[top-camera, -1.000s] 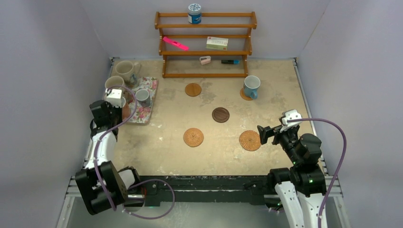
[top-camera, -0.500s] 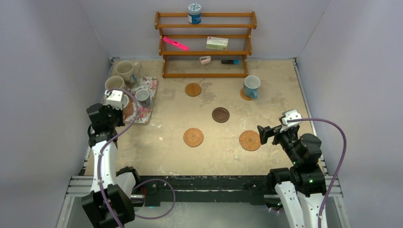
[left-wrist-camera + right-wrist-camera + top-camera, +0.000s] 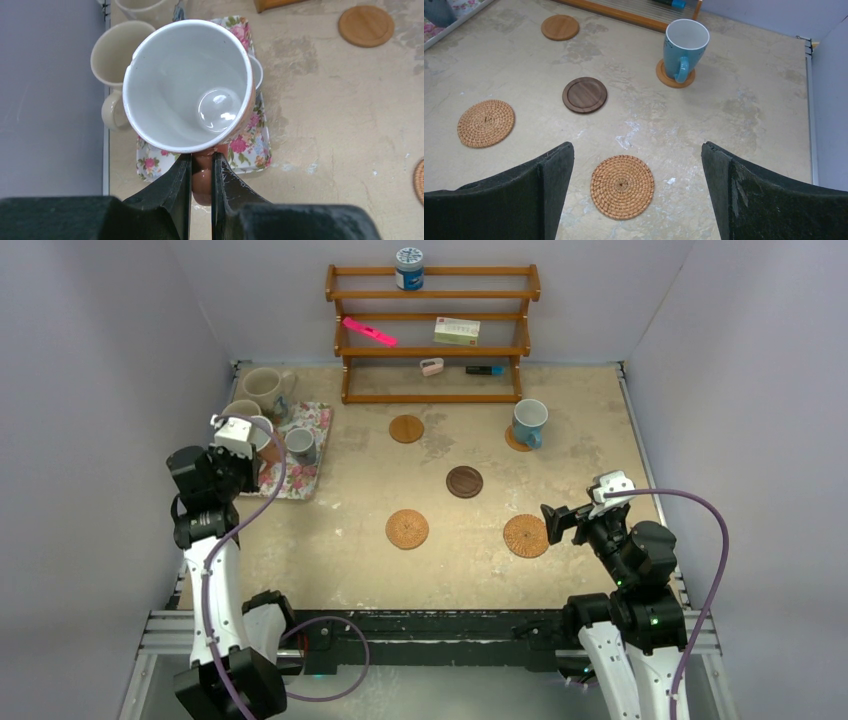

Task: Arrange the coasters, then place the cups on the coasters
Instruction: Pick up the cup from the tray, then place the cup on the coaster.

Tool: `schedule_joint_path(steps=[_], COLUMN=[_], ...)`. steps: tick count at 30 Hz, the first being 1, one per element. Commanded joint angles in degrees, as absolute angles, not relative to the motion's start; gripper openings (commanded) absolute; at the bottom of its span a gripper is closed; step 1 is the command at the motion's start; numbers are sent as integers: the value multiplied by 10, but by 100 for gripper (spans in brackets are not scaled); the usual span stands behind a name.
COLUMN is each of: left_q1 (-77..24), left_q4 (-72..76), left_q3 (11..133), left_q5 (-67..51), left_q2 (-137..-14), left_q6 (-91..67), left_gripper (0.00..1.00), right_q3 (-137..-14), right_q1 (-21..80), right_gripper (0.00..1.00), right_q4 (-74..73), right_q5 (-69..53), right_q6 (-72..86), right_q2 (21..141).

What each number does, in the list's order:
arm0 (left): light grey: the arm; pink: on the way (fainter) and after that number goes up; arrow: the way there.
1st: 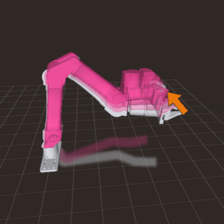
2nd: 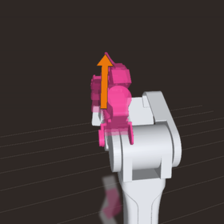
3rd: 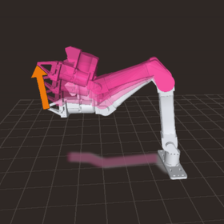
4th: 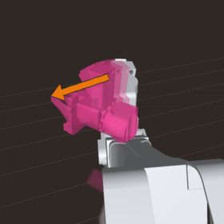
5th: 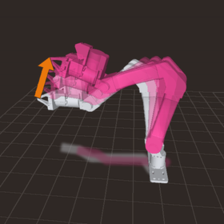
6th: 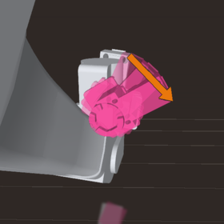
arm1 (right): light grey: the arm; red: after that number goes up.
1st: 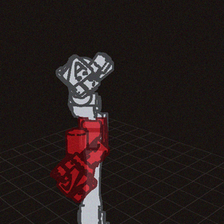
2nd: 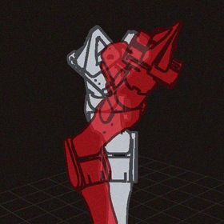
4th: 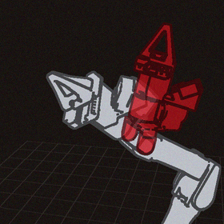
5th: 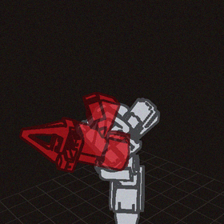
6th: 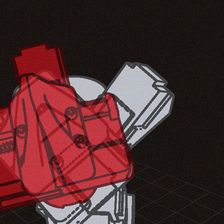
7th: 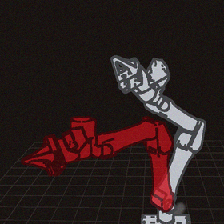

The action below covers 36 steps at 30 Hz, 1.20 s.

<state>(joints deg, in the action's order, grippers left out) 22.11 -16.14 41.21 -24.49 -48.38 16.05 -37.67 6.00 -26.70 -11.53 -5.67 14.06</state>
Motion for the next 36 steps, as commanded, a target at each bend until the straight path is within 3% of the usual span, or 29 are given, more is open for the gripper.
schedule_joint_path(steps=[1, 6, 26, 36], left_q1=[224, 188, -151, -211], left_q4=[-120, -121, -64, 53], left_q3=[481, 523, 637, 611], left_q5=[-301, -285, -27, 19], left_q2=[-484, -514, -699, -761], left_q6=[138, 127, 113, 102], left_gripper=[0, 0, 0, 0], right_q3=[-378, -378, -377, -376], right_q1=[63, 63, 67, 68], right_gripper=[99, 99, 99, 99], right_q4=[-258, -258, -255, -254], right_q5=[-120, -120, -111, -105], right_q6=[-62, -62, -62, -61], right_q2=[138, 141, 148, 151])
